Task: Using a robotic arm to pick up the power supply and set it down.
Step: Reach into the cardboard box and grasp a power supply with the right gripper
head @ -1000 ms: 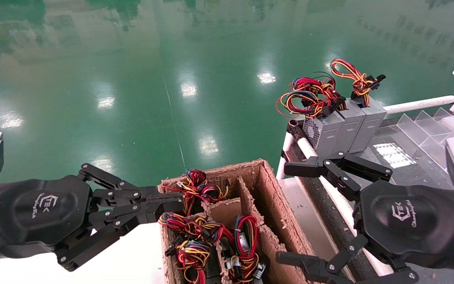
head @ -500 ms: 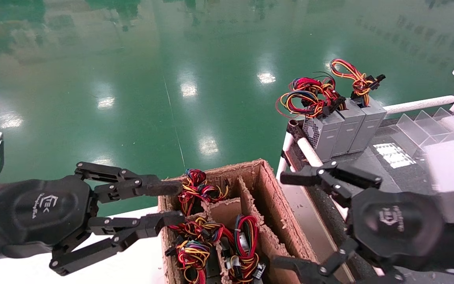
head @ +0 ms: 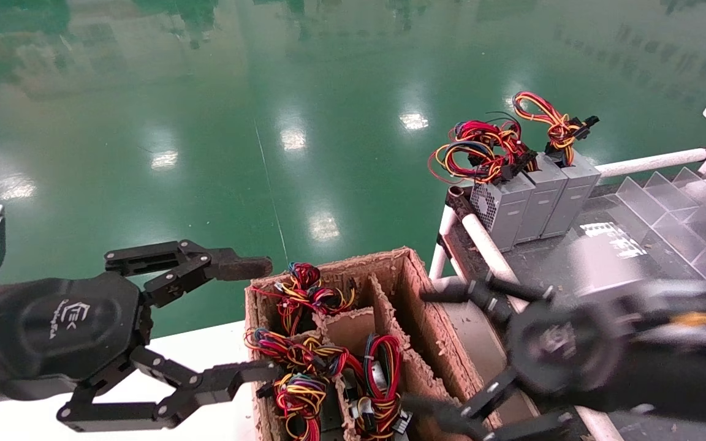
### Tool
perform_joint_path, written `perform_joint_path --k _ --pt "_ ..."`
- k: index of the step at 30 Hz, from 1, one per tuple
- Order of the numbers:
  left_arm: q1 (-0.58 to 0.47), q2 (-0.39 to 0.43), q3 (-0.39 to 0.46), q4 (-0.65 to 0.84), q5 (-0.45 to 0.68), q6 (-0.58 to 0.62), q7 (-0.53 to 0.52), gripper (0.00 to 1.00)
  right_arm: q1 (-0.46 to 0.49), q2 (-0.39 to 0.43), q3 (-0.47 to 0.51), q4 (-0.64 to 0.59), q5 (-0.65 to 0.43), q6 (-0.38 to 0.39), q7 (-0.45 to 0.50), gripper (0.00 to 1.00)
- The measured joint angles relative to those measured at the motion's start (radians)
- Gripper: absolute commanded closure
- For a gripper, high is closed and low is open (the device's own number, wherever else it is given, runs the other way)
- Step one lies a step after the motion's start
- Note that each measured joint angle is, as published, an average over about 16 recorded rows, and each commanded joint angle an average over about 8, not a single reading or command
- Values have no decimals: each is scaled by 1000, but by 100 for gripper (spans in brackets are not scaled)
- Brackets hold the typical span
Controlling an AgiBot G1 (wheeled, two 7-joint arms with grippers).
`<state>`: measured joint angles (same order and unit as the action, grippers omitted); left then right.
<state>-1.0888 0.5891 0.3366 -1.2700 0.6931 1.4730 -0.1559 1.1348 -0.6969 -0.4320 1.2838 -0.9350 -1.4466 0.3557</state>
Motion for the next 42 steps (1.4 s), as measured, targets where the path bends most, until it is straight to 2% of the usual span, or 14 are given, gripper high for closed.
perform_joint_path --k 7,9,15,17,28,42 --pt "0 0 0 0 0 0 0 0 28 -91 -92 17 -98 2 82 0" --pt "0 0 0 0 0 0 0 0 36 -121 -115 22 -121 0 96 16" --pt "0 0 0 0 0 0 0 0 49 -197 -169 26 -177 -5 108 91" --pt "0 0 0 0 0 0 0 0 51 -217 -184 25 -194 -5 107 100" --pt "0 0 1 0 0 0 0 0 51 -285 -231 -3 -259 5 86 100" --pt "0 0 1 0 0 0 0 0 38 -294 -231 -10 -262 14 67 100"
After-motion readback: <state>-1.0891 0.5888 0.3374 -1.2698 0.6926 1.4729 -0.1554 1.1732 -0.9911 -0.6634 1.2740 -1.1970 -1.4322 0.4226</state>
